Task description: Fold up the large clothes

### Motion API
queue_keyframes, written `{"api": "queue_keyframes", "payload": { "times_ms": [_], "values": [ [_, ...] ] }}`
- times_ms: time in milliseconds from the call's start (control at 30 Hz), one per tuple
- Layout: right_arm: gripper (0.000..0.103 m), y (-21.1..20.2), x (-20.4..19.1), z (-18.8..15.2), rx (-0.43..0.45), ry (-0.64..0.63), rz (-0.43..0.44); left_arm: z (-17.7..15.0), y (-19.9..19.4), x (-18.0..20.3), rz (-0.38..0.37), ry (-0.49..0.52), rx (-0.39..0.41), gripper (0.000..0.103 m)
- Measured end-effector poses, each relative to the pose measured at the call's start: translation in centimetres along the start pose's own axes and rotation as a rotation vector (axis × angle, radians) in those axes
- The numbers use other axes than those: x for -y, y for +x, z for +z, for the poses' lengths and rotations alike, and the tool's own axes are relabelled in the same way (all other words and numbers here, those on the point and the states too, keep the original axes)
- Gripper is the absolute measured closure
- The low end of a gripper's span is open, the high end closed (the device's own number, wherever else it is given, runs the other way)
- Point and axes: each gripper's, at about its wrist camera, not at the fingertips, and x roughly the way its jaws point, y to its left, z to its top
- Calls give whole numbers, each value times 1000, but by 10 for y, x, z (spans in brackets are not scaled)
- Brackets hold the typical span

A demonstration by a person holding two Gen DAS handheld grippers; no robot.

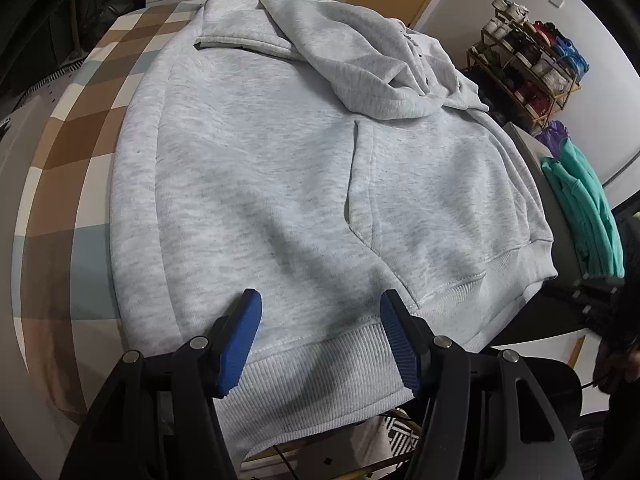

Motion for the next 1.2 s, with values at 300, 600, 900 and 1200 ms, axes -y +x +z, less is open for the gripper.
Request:
{"api": "queue_keyframes", "payload": {
  "times_ms": [300, 600, 900, 1200],
  "values": [
    [55, 19, 50, 45, -24, 172, -101, 3, 5, -1, 9, -24, -12, 47],
    [48, 27, 75, -1, -68, 180, -201, 6, 12, 8, 57, -13, -24, 47],
    [16, 24, 101, 11, 53, 422, -118, 6, 12, 4, 41, -37, -30, 47],
    [87, 21, 77, 3, 94, 205, -278, 5, 13, 4, 44, -27, -34, 47]
  ]
}}
